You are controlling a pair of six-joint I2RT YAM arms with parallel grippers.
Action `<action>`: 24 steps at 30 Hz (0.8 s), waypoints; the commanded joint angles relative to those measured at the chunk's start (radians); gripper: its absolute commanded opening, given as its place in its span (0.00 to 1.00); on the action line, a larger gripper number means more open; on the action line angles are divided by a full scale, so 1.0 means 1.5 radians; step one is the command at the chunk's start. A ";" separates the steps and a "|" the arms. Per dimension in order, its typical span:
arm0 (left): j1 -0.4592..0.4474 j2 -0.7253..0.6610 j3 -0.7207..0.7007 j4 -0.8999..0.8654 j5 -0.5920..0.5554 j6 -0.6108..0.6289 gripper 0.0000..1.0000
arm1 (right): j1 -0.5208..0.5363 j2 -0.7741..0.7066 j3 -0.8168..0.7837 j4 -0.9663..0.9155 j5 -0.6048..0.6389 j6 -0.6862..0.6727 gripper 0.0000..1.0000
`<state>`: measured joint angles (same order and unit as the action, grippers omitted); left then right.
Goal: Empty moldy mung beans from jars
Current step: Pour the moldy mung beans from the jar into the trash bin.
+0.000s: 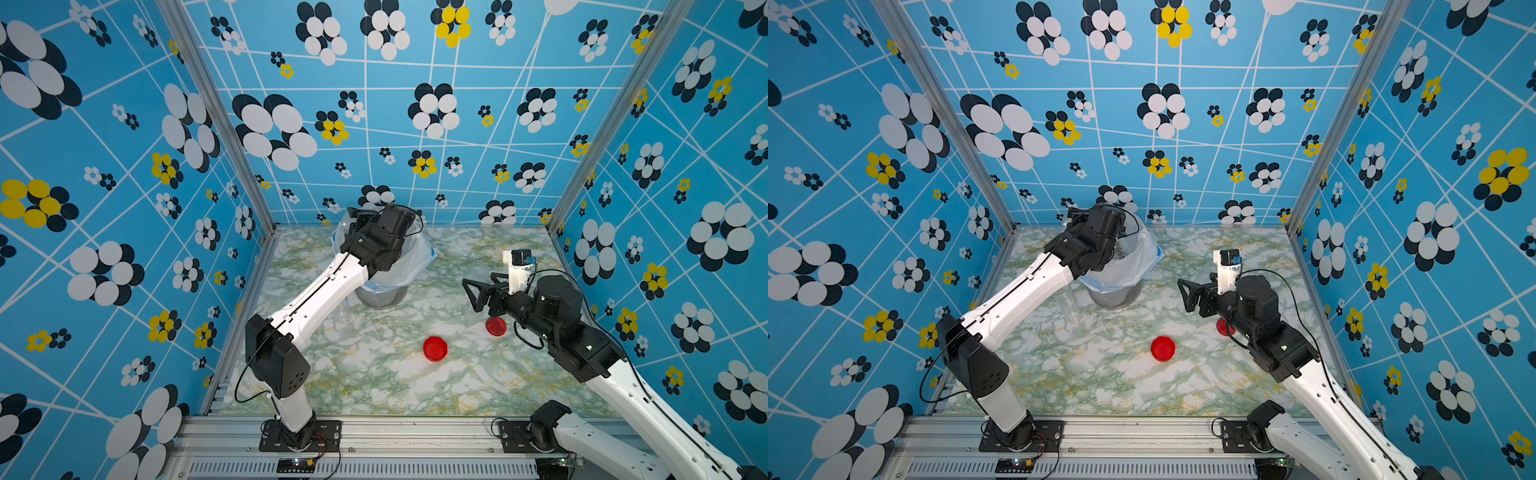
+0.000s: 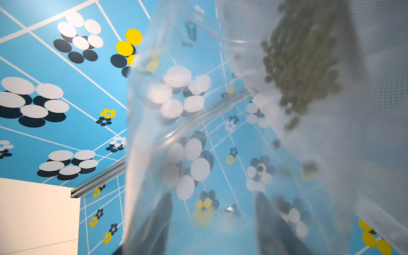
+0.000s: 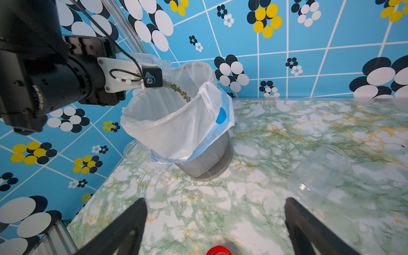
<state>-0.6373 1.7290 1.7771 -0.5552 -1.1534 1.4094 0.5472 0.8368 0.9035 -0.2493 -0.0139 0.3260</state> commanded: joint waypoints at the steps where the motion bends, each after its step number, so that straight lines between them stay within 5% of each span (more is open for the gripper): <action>1: -0.003 -0.024 -0.016 0.074 -0.013 0.051 0.32 | 0.000 -0.004 -0.004 0.014 -0.013 -0.005 0.99; 24: -0.014 -0.051 -0.012 -0.011 -0.007 0.012 0.32 | 0.000 -0.008 -0.016 0.030 -0.013 0.006 0.99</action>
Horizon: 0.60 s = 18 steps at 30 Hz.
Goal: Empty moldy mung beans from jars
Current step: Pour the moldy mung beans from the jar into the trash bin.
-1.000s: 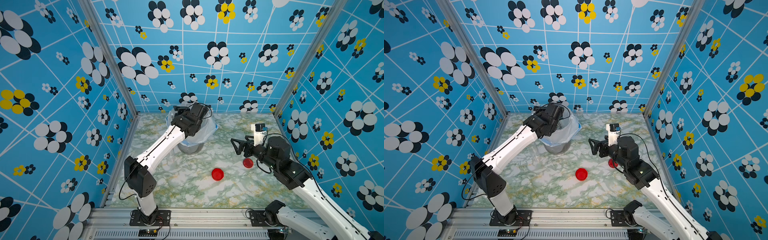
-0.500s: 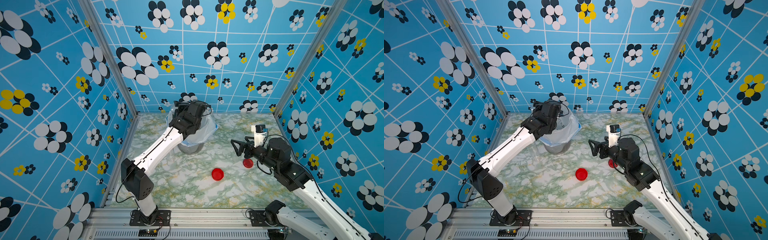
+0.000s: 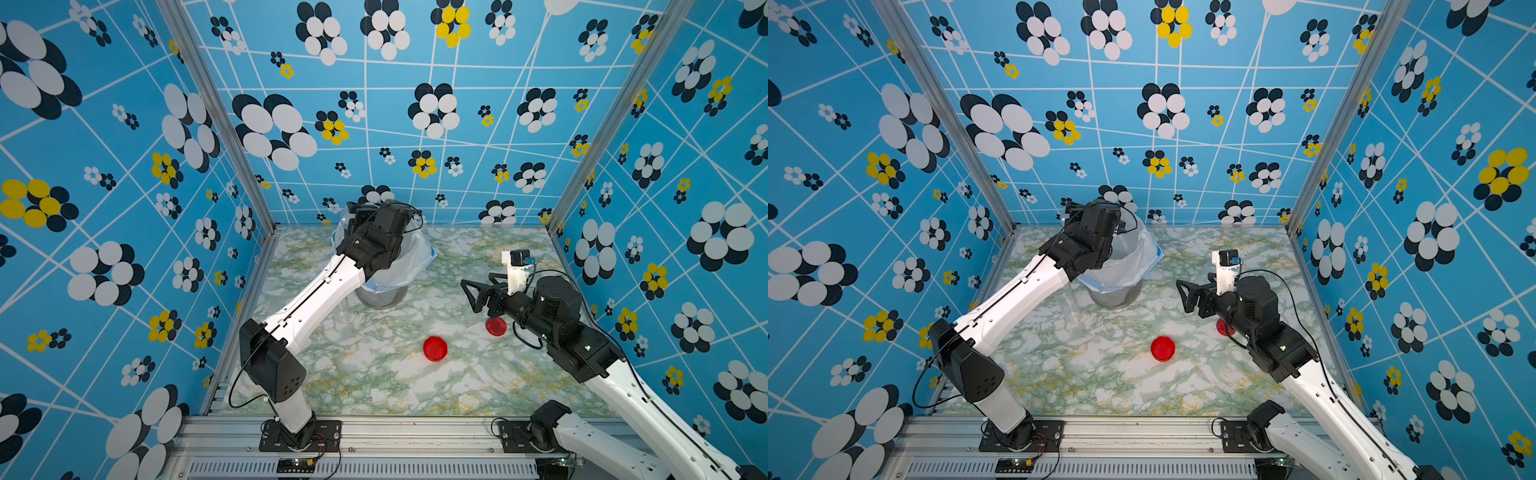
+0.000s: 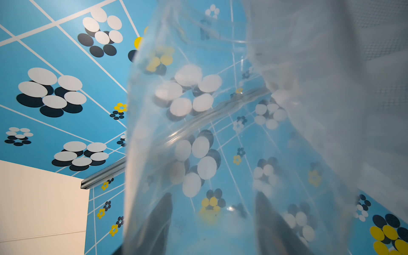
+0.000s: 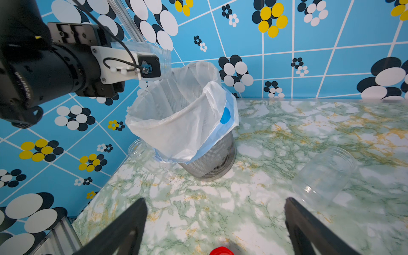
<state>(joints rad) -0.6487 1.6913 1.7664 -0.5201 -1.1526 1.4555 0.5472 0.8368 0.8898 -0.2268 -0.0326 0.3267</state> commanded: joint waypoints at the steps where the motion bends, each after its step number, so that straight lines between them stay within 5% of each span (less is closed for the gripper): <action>1: -0.010 -0.030 -0.004 -0.026 -0.012 -0.018 0.32 | 0.000 -0.006 -0.007 0.018 -0.002 0.006 0.99; 9: -0.002 -0.040 -0.050 -0.142 0.001 -0.106 0.32 | -0.001 -0.003 -0.011 0.025 -0.006 0.015 0.99; 18: -0.007 -0.037 0.098 -0.309 0.129 -0.306 0.37 | 0.000 -0.007 -0.003 0.016 -0.004 0.013 0.99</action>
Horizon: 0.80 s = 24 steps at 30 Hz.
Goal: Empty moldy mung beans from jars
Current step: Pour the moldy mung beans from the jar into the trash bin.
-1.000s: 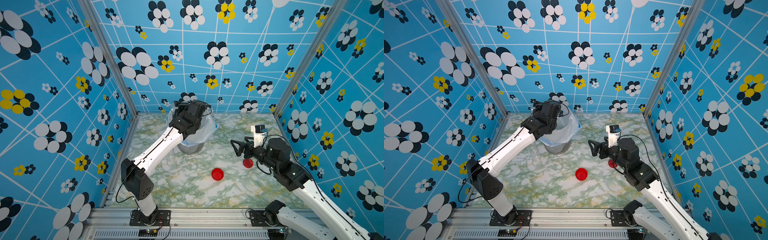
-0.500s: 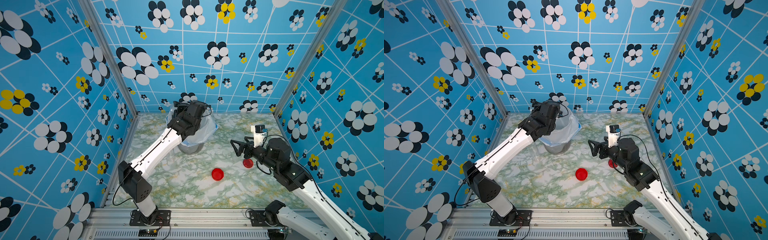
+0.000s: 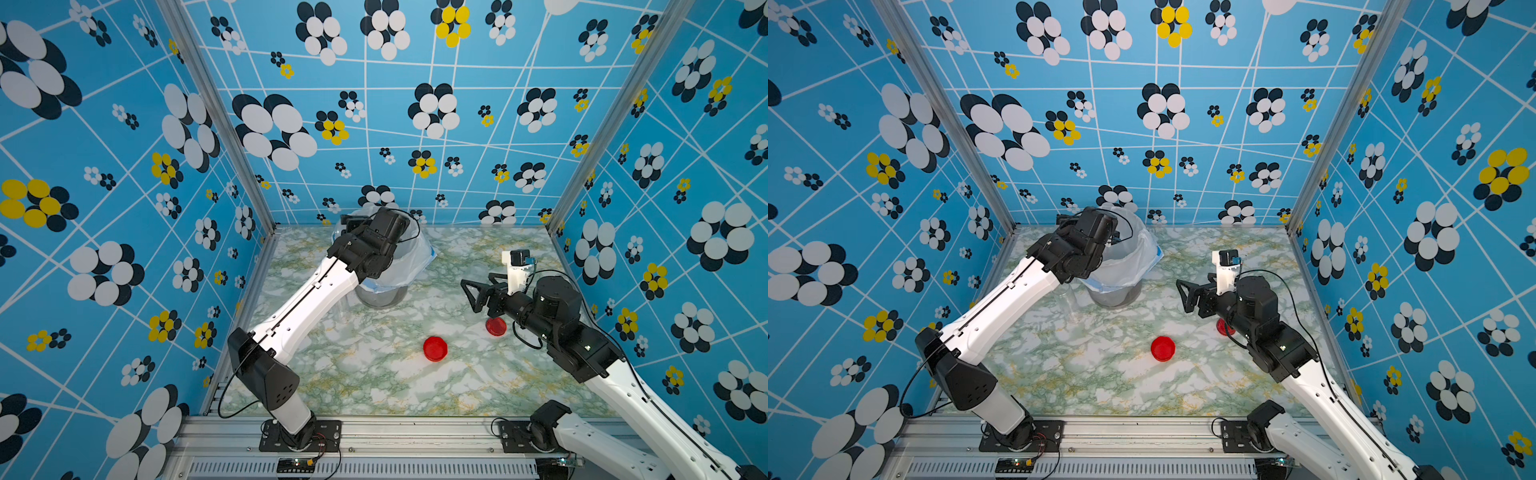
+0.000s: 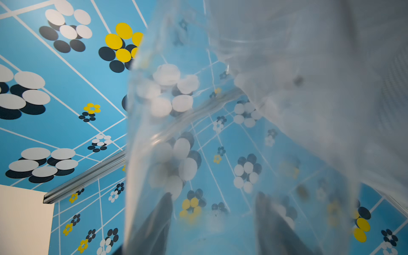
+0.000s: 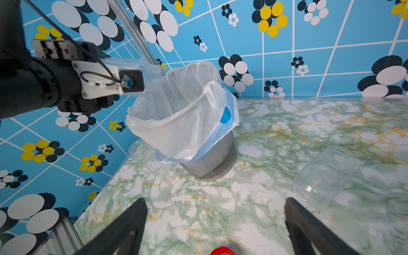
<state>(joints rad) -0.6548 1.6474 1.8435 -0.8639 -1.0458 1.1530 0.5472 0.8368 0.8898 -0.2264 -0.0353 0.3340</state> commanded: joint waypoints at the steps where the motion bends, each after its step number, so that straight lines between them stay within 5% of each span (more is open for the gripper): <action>1: -0.004 -0.006 0.053 -0.104 0.079 -0.133 0.37 | 0.000 -0.007 -0.003 0.015 -0.002 0.009 0.99; 5: 0.004 0.007 0.084 -0.192 0.179 -0.235 0.38 | -0.001 -0.008 -0.005 0.013 0.001 0.010 0.99; 10: 0.018 0.019 0.071 -0.179 0.146 -0.224 0.38 | 0.000 -0.014 -0.005 0.004 0.005 0.005 0.99; 15: 0.039 0.022 0.130 -0.218 0.242 -0.285 0.38 | 0.000 -0.018 -0.005 0.003 0.011 0.002 0.99; 24: 0.039 0.038 0.117 -0.260 0.283 -0.326 0.41 | 0.000 -0.012 -0.008 0.012 0.008 0.007 0.99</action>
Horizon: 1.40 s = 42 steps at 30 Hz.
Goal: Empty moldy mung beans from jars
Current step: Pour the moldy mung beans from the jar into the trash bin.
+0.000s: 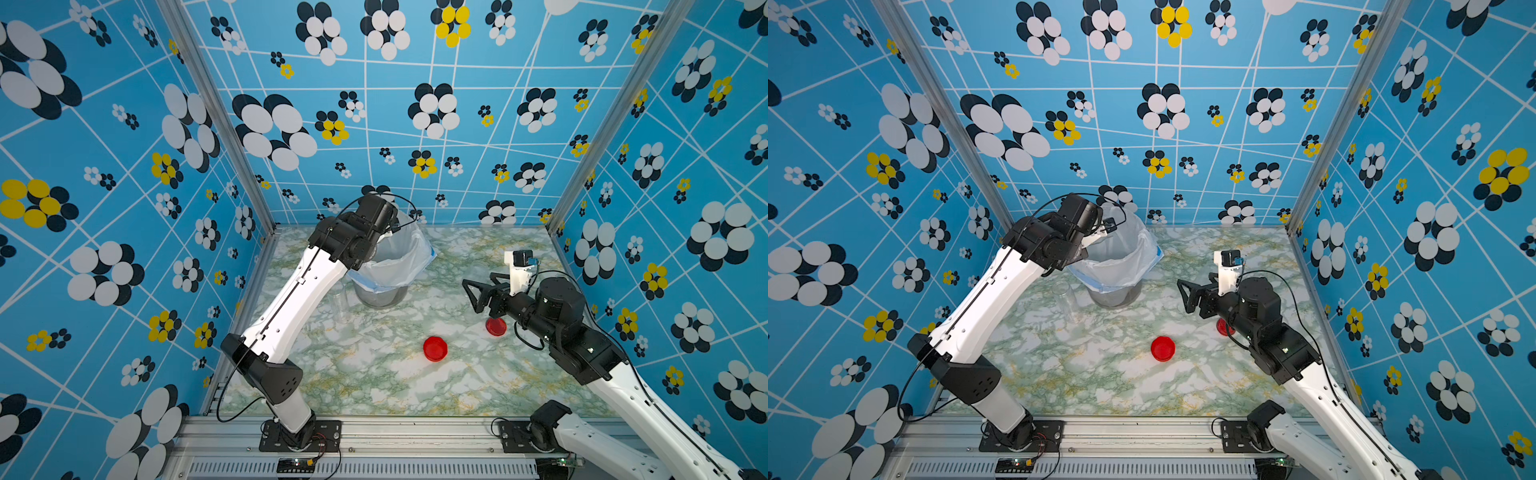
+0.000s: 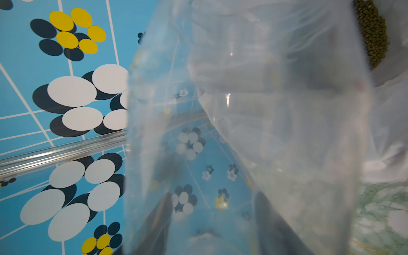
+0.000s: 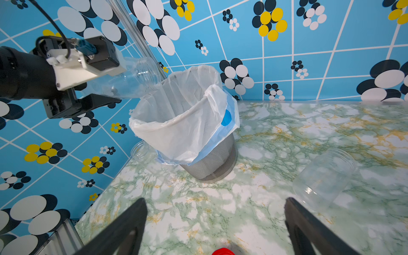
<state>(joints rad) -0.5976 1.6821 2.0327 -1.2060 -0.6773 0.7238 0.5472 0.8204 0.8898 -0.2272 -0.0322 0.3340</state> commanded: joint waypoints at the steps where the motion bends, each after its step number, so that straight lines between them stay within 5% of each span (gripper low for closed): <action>1: 0.003 0.018 0.002 -0.043 0.052 -0.056 0.41 | 0.000 0.000 -0.006 0.013 0.005 0.007 0.99; 6: 0.037 0.044 0.118 -0.119 0.194 -0.171 0.41 | 0.000 -0.006 0.001 0.000 0.008 0.000 0.99; 22: 0.067 0.058 0.166 -0.191 0.335 -0.258 0.42 | 0.000 -0.009 -0.008 0.002 0.019 0.005 0.99; 33: 0.072 0.059 0.182 -0.191 0.338 -0.280 0.40 | 0.000 -0.005 -0.012 0.008 0.016 0.007 0.99; 38: 0.068 -0.001 0.157 -0.081 0.364 -0.286 0.36 | 0.000 -0.001 -0.015 0.013 0.011 0.002 0.99; 42: 0.077 -0.086 0.078 0.046 0.483 -0.346 0.41 | 0.000 -0.005 -0.011 0.011 0.000 -0.001 0.99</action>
<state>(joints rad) -0.4957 1.6527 2.1807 -1.2995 -0.0830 0.2848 0.5472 0.8181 0.8764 -0.2272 -0.0143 0.3336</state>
